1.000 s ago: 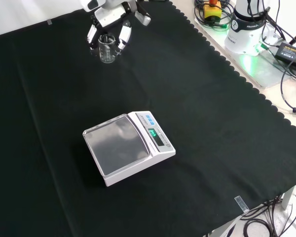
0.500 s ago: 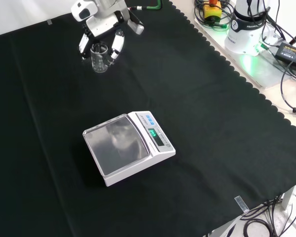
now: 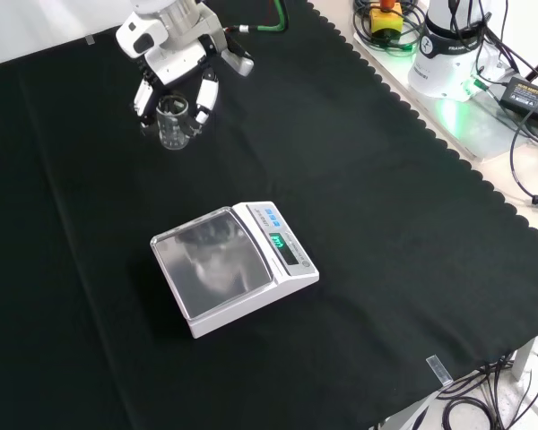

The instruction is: Put the beaker on the electronic balance.

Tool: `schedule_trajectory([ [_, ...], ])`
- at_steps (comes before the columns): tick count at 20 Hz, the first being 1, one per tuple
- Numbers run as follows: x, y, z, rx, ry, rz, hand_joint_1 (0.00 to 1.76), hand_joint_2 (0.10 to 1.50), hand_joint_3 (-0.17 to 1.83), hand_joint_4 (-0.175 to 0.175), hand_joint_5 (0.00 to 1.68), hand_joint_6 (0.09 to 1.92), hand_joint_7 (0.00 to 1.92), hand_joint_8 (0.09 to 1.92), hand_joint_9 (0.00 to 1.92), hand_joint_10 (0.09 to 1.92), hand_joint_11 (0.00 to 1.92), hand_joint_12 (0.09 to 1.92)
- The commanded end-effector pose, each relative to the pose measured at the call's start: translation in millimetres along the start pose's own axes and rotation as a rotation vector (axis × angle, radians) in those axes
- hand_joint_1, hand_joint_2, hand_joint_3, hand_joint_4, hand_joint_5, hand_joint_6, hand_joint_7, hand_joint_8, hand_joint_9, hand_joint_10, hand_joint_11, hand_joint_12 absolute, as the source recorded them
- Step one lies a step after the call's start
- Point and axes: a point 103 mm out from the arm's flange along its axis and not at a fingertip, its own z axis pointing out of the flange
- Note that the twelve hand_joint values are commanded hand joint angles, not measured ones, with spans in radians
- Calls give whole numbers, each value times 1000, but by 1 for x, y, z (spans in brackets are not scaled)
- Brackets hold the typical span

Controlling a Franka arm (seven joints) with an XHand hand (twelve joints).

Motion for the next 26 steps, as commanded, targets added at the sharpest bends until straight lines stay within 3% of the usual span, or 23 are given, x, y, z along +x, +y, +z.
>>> schedule_trajectory([
  [1,42,7,10,22,-10,-57,992,919,536,-175,714,871,827,940,1409,427,1616,548],
  [26,126,31,44,85,-35,-194,991,912,550,-175,716,871,829,941,1408,440,1619,544],
])
